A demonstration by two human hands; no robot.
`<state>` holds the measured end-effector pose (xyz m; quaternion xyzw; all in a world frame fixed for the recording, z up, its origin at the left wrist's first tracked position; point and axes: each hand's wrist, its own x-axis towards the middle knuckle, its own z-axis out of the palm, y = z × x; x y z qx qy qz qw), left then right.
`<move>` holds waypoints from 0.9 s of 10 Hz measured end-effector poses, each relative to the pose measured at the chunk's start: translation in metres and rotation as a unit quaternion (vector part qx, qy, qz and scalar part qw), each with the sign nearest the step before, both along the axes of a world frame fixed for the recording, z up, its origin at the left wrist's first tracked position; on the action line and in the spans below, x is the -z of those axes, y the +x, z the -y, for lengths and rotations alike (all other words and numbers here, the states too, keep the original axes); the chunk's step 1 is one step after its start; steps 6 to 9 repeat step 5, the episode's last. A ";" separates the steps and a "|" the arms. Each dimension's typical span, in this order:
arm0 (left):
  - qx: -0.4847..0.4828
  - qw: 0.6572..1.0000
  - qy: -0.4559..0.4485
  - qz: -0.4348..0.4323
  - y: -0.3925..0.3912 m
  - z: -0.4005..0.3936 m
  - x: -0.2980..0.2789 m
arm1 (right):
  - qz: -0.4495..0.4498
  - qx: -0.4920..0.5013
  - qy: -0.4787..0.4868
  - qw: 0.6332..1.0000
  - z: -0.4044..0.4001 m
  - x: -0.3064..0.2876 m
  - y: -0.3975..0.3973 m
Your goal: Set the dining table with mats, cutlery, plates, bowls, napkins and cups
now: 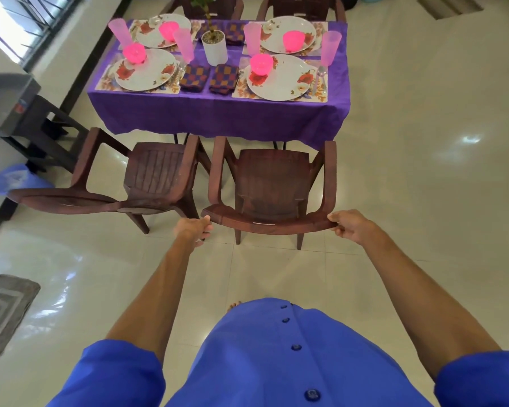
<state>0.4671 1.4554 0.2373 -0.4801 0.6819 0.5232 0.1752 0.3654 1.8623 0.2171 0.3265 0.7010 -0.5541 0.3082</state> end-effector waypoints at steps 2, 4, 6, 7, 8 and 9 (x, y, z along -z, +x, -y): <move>0.000 0.999 -0.041 -0.009 -0.001 -0.012 -0.003 | -0.006 0.008 -0.005 1.000 0.000 0.000 0.002; -0.006 0.996 -0.066 -0.060 0.007 -0.014 0.000 | -0.095 -0.107 0.169 0.975 0.004 0.000 0.015; -0.007 0.989 -0.095 -0.117 0.011 -0.001 -0.007 | -0.225 -0.242 0.364 0.871 0.015 -0.012 0.025; -0.007 0.989 -0.095 -0.117 0.011 -0.001 -0.007 | -0.225 -0.242 0.364 0.871 0.015 -0.012 0.025; -0.007 0.989 -0.095 -0.117 0.011 -0.001 -0.007 | -0.225 -0.242 0.364 0.871 0.015 -0.012 0.025; -0.007 0.989 -0.095 -0.117 0.011 -0.001 -0.007 | -0.225 -0.242 0.364 0.871 0.015 -0.012 0.025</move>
